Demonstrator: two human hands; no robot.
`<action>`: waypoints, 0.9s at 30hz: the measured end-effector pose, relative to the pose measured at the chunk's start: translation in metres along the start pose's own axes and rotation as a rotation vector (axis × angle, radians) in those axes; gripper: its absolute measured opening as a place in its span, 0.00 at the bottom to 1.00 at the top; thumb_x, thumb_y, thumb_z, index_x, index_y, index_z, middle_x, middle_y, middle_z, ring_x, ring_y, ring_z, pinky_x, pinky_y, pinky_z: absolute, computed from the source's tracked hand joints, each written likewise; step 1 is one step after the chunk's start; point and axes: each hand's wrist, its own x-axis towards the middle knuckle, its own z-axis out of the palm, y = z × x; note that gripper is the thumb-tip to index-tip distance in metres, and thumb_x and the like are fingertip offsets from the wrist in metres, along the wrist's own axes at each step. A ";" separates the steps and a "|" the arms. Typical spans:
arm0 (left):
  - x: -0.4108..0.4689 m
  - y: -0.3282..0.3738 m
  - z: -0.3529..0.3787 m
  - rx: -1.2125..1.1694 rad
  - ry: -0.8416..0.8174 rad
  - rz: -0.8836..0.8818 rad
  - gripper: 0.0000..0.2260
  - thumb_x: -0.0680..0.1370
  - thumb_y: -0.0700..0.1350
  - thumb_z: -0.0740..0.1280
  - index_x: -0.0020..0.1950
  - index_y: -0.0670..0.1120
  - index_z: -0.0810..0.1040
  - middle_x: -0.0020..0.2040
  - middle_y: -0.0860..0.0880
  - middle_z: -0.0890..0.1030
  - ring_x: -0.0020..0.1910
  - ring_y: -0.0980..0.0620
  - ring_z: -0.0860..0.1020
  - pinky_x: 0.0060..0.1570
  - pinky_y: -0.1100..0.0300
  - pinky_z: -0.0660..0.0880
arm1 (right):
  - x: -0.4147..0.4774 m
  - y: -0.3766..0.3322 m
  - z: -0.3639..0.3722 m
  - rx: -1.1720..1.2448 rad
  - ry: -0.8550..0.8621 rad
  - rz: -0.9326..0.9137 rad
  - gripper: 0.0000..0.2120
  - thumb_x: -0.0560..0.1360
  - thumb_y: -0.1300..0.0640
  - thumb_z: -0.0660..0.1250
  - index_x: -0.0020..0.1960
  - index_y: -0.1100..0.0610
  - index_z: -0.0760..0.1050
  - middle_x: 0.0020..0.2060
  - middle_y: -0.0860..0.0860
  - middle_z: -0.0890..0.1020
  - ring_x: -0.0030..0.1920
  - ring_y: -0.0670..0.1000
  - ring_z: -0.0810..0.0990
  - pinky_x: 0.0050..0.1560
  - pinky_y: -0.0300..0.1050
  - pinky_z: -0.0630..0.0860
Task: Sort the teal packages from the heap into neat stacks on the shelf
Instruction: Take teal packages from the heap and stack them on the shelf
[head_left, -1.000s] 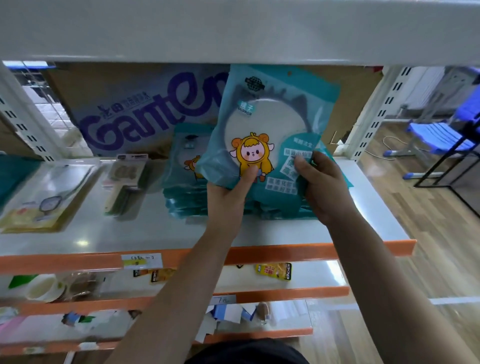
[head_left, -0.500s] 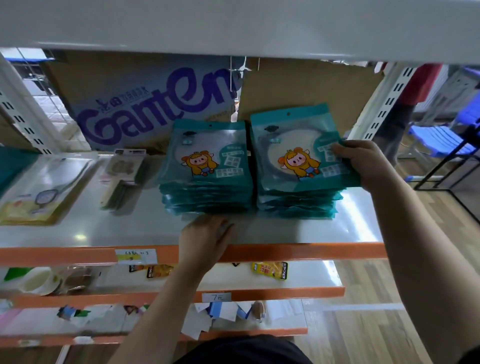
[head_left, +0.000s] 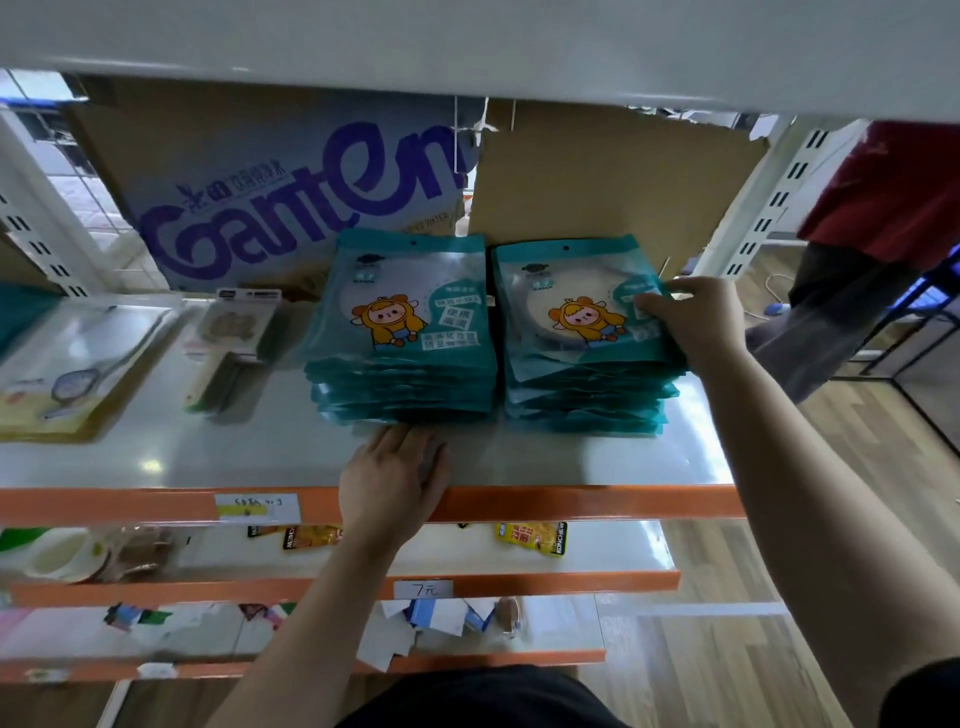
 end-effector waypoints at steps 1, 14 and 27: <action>0.000 0.000 0.000 0.006 0.002 -0.002 0.15 0.77 0.55 0.57 0.46 0.48 0.80 0.42 0.49 0.82 0.40 0.48 0.80 0.33 0.58 0.75 | 0.000 0.000 0.002 -0.025 0.020 -0.010 0.25 0.70 0.50 0.76 0.64 0.59 0.78 0.60 0.56 0.81 0.52 0.54 0.81 0.50 0.46 0.79; -0.001 0.004 -0.003 0.004 0.028 0.000 0.13 0.76 0.53 0.59 0.43 0.47 0.80 0.39 0.49 0.81 0.36 0.48 0.79 0.31 0.61 0.70 | -0.011 0.006 0.004 -0.227 0.084 -0.112 0.19 0.71 0.45 0.72 0.55 0.57 0.83 0.49 0.55 0.84 0.43 0.52 0.79 0.40 0.44 0.74; -0.005 -0.019 -0.024 -0.171 -0.034 -0.141 0.17 0.79 0.56 0.56 0.52 0.47 0.80 0.49 0.48 0.81 0.44 0.48 0.79 0.42 0.55 0.76 | -0.040 -0.033 0.032 -0.268 -0.107 -0.464 0.17 0.75 0.53 0.68 0.63 0.56 0.78 0.59 0.55 0.80 0.52 0.54 0.80 0.54 0.44 0.74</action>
